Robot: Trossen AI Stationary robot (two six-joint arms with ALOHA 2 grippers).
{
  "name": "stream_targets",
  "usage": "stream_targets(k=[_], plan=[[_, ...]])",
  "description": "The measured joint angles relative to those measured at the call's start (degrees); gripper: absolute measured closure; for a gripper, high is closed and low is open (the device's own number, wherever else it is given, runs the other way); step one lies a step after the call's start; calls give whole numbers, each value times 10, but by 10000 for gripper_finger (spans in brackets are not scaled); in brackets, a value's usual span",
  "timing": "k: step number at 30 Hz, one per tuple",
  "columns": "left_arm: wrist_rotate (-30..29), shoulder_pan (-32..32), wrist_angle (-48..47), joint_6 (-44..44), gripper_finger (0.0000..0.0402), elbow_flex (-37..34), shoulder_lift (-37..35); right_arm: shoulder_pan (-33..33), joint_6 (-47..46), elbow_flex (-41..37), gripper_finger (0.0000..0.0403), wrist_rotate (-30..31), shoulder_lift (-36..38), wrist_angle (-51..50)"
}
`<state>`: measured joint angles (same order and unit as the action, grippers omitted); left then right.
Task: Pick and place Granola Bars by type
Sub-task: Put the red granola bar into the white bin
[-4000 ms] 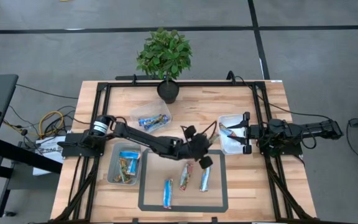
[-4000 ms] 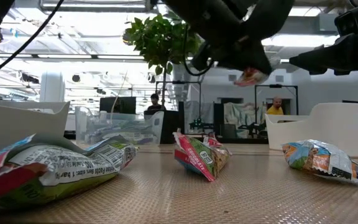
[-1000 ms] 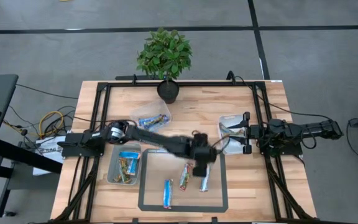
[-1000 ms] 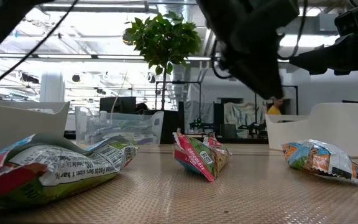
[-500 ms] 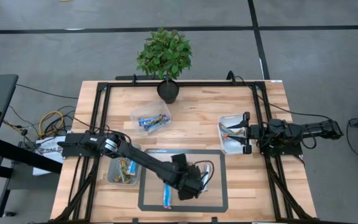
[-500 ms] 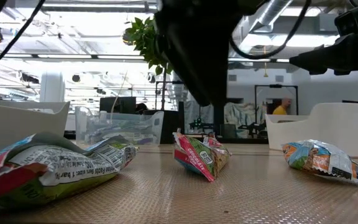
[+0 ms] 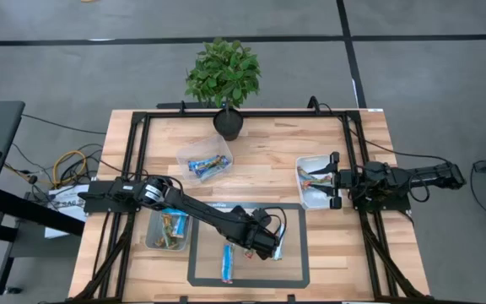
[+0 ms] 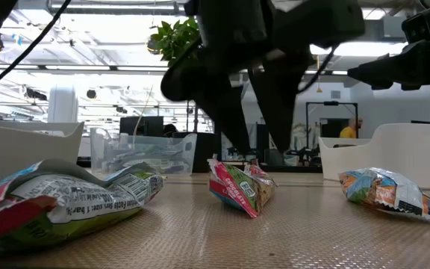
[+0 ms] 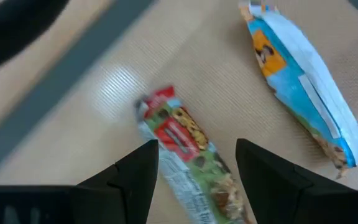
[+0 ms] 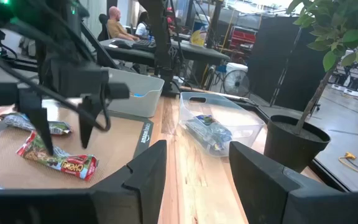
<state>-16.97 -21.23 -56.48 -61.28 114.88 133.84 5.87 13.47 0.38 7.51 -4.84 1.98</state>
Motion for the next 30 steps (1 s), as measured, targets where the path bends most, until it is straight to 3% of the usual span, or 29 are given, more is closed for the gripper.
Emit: stream_targets(k=[5,30], plan=[[30,-5,40,-33,193,-33,0,0,0,0,232,0,0,0],[28,-16,62,-90,193,-60,12,0,0,0,232,0,0,0]])
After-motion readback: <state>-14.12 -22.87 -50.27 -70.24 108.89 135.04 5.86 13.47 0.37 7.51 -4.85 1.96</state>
